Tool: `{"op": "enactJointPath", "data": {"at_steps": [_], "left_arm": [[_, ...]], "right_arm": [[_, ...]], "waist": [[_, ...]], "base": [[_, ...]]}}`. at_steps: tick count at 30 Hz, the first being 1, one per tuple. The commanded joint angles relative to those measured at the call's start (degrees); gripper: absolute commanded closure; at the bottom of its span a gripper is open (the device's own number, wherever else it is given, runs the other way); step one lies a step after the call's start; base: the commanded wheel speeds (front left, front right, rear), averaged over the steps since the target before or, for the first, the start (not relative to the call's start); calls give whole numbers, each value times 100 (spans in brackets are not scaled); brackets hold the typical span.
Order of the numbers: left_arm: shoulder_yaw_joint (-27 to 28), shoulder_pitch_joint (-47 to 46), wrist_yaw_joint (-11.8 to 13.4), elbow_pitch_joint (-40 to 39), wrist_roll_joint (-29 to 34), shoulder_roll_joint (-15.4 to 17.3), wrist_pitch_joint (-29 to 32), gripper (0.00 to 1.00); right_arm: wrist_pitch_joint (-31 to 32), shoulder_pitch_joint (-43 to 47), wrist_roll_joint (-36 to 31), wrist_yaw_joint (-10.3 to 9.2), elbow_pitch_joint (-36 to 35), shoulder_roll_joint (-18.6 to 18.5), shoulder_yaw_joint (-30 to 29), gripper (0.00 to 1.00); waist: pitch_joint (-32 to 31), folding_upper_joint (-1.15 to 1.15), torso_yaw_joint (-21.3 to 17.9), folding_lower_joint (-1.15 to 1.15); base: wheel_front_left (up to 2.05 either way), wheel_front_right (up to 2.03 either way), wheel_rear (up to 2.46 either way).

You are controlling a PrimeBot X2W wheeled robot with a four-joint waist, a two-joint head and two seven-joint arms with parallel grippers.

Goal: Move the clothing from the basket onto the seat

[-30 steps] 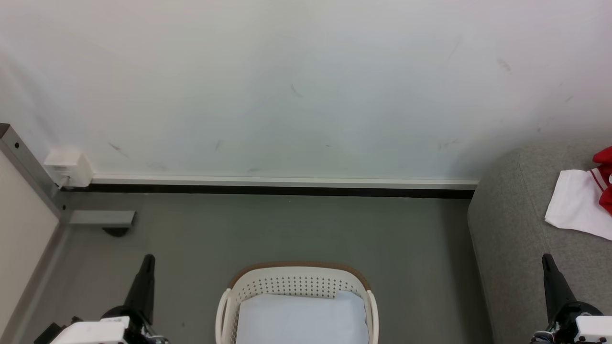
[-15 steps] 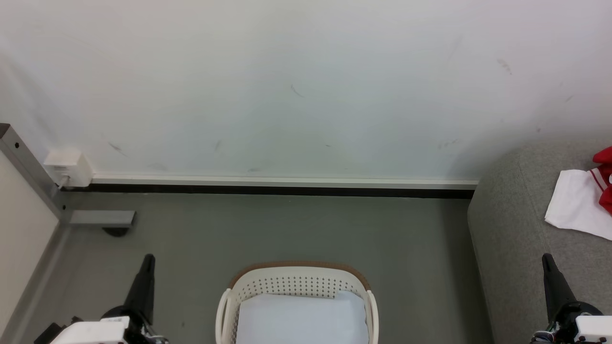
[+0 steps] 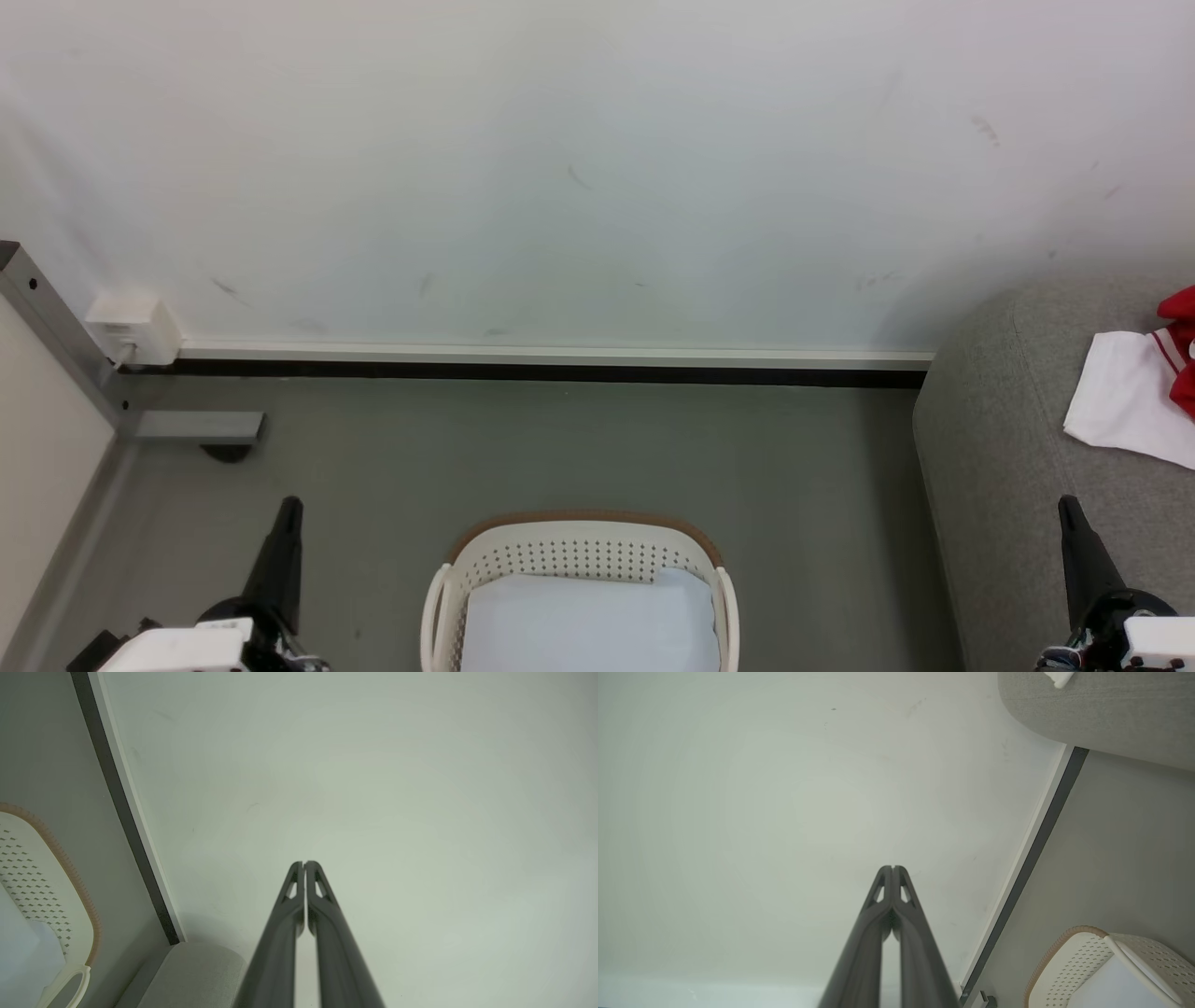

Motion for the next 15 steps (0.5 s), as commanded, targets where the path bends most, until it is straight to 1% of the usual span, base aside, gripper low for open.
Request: {"op": "enactJointPath", "data": {"at_steps": [1,15], "left_arm": [[16,-47,-26,-1,-75,13,23,100],[16,-46,-26,-2,-76,13,23,100]], "right_arm": [[18,-77,11,-12,17,-42,-21,100],[18,-76,11,-12,17,-42,-20,100]], "waist": [[0,0,0,0],[0,0,0,0]], "base": [[0,0,0],[0,0,0]]}}
